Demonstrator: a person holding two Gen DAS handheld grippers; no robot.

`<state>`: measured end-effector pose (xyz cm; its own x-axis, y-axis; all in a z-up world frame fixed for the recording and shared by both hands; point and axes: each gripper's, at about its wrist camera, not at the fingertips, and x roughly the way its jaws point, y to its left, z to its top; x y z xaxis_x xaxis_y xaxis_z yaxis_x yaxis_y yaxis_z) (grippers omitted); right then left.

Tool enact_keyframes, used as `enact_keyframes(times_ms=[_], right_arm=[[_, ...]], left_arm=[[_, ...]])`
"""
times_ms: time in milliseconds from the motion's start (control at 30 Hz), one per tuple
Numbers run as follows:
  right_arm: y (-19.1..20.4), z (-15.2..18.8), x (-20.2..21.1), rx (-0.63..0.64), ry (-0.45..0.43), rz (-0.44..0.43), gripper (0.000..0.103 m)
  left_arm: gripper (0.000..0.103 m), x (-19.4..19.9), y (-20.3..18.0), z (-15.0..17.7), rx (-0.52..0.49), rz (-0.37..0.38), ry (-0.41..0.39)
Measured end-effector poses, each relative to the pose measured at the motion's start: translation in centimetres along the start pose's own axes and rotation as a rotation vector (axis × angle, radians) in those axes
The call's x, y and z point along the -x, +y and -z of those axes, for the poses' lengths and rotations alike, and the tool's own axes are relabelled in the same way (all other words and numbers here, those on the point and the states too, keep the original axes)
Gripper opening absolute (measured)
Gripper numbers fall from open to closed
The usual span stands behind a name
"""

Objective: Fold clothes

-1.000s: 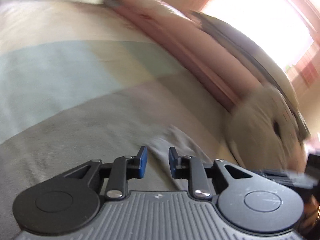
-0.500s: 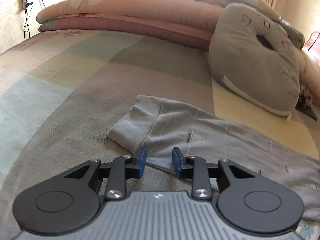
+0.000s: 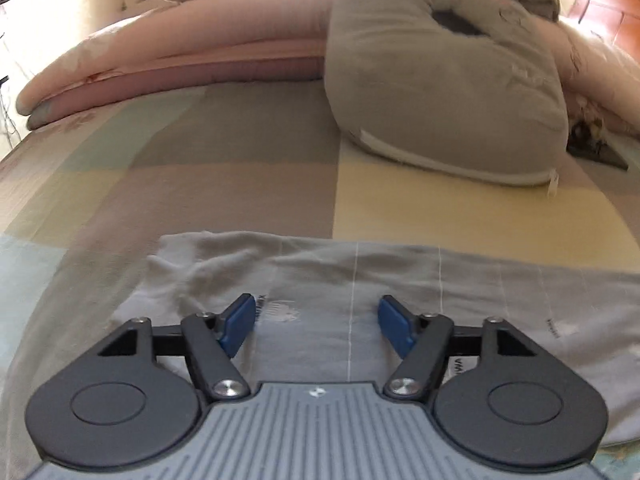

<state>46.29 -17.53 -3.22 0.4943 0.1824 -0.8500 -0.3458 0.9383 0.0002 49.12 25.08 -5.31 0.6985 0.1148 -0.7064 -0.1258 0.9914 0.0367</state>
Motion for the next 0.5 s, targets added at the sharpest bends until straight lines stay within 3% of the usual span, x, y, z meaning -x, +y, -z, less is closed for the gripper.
enact_keyframes(times_ms=[167,333,367,433,500], right_arm=[[5.0,-0.3,-0.1,0.116,-0.065,-0.076,0.067],[10.4,-0.9,-2.5,0.203,-0.034,-0.093,0.068],[11.1,-0.8,-2.4,0.214,-0.033,-0.104,0.068],[11.4,-0.6,-1.7,0.253,-0.009,-0.216,0.068],[10.6,-0.6,-0.8,0.230,-0.015,-0.236,0.068]], left_arm=[[0.071,2.4,-2.1,1.3,-0.097,0.070,-0.025],[0.073,3.7,-4.1,1.2,-0.163,0.214,-0.071],[0.073,3.9,-4.7,1.2,-0.189,0.236,-0.069],[0.074,3.8,-6.5,1.5,-0.263,0.267,-0.058],[0.074,3.3,-8.0,2.1,-0.324,0.279,-0.038]])
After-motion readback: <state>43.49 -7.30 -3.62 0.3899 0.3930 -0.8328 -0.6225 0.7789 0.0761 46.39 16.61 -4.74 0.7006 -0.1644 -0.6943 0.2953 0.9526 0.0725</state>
